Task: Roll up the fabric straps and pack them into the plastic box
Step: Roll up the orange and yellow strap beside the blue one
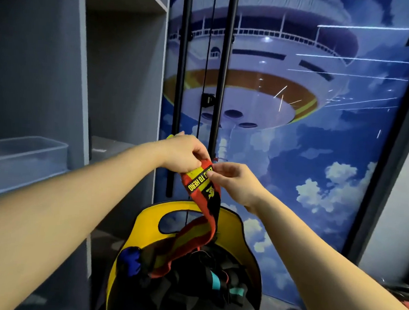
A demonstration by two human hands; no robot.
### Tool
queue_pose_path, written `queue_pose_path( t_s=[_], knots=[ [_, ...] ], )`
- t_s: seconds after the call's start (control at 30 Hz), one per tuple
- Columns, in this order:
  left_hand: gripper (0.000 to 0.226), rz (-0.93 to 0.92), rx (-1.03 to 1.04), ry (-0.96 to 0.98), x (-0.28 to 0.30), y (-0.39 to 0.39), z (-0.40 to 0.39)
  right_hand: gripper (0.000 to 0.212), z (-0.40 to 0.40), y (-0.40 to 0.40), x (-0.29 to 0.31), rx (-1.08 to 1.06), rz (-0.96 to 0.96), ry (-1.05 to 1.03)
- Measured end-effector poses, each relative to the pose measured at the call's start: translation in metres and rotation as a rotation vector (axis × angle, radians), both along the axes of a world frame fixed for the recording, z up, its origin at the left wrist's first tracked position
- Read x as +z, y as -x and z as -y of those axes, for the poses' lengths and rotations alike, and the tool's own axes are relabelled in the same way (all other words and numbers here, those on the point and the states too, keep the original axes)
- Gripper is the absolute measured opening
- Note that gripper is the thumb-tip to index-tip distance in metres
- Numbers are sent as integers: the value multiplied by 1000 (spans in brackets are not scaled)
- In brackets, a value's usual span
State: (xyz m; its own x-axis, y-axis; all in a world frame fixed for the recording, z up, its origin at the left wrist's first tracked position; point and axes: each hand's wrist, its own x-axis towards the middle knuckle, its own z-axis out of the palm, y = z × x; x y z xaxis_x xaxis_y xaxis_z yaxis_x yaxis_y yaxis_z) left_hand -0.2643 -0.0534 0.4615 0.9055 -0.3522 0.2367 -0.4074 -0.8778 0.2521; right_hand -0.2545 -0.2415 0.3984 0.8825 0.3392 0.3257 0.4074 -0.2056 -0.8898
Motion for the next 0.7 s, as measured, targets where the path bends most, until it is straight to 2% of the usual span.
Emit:
queue_pose_path(
  t_s=[0.07,0.17,0.27,0.33,0.4,0.5,0.57,0.63,0.7],
  knots=[
    [24,188,3,-109,1,2,-3,2,-5,2,1,23,-10,-12],
    [20,387,-64,-122,-5,3,-7,5,-13,2,-1,39,-31,-50],
    [31,678,-27,-41,-16,1,-16,6,-17,-1,-5,15,-65,-180],
    [39,767,88,116,-28,-2,-24,15,-16,-3,-9,-17,-119,-271],
    [34,630,237,443,-45,0,-26,12,-12,-4,-12,-40,-164,-341],
    [40,-27,368,1090,-70,9,-15,8,-10,-4,-23,-48,-186,-400],
    [45,-381,296,1216,-86,9,-11,9,-10,-4,-32,-45,-194,-396],
    [31,-467,191,1320,-98,7,-6,9,-12,-3,-43,-36,-207,-401],
    [11,-366,154,1417,-105,2,0,9,-13,-3,-51,-52,-200,-387]
  ],
)
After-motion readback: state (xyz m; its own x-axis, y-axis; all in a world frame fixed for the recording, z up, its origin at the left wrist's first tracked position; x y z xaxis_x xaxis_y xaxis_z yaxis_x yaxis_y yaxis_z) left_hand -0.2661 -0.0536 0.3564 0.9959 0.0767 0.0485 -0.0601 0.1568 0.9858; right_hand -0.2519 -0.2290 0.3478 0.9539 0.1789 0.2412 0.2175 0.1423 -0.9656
